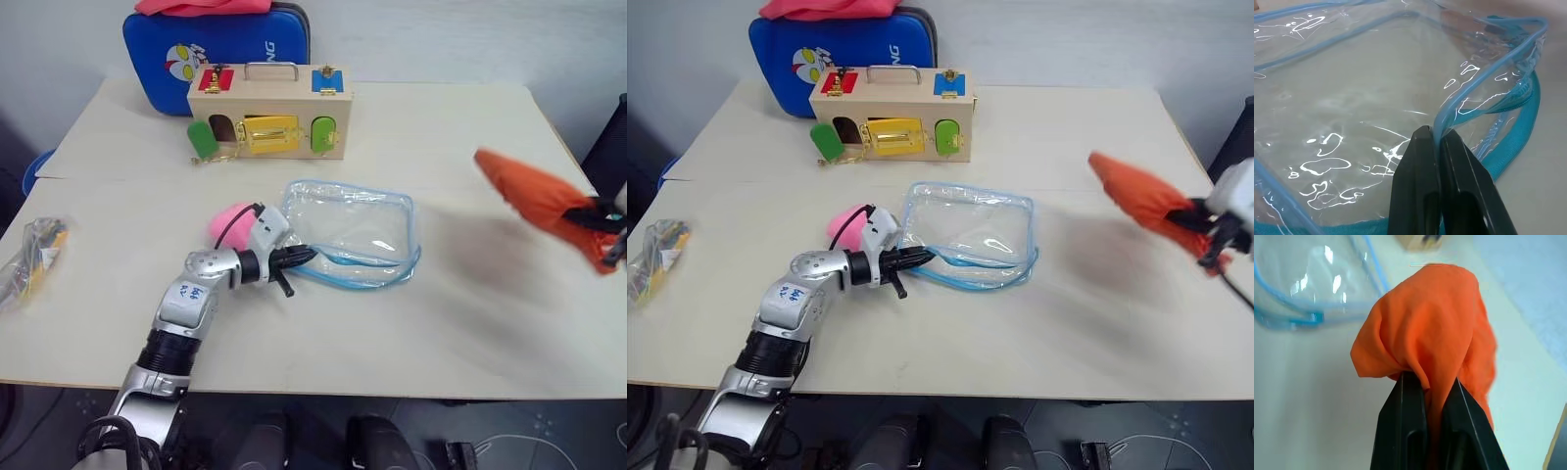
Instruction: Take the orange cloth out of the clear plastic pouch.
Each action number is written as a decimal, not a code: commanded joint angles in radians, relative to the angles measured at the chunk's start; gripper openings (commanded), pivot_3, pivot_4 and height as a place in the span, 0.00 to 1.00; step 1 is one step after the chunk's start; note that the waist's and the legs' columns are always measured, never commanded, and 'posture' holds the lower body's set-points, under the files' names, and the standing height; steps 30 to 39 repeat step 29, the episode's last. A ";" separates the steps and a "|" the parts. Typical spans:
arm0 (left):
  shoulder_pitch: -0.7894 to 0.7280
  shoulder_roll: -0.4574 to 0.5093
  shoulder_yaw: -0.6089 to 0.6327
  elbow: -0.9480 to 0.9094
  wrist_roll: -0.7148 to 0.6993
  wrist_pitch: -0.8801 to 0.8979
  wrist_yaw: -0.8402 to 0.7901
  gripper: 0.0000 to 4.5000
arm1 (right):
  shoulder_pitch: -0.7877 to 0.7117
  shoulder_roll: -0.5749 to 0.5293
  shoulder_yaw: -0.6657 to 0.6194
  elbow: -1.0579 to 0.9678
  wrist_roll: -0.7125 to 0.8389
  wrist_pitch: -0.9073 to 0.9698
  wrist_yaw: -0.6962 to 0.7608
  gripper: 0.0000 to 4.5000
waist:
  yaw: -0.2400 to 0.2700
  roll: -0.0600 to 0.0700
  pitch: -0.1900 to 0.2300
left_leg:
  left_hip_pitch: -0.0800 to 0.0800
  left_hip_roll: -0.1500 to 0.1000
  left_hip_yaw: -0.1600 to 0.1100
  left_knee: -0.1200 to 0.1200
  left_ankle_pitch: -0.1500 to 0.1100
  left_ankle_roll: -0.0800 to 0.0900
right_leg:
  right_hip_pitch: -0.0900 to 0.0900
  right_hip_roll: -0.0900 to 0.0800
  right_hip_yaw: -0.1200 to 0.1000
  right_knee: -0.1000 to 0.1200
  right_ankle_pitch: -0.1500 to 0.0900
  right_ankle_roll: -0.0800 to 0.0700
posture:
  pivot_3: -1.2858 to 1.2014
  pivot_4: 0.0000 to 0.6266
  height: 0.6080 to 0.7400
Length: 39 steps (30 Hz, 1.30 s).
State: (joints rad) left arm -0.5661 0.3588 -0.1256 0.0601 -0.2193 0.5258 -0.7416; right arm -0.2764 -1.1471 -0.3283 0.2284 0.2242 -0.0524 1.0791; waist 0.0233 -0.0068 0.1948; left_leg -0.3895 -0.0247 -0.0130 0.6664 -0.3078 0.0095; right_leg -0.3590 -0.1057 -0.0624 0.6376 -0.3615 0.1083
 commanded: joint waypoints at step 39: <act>0.638 0.347 0.377 -0.136 -0.102 -0.530 -0.298 1.00 | 0.354 0.527 0.155 -0.378 0.193 -0.095 0.001 1.00 | 0.007 0.004 0.001 | 0.003 0.002 -0.004 -0.002 -0.002 -0.002 | 0.005 -0.001 0.000 -0.009 0.000 -0.004 | 0.52 0.24 1.00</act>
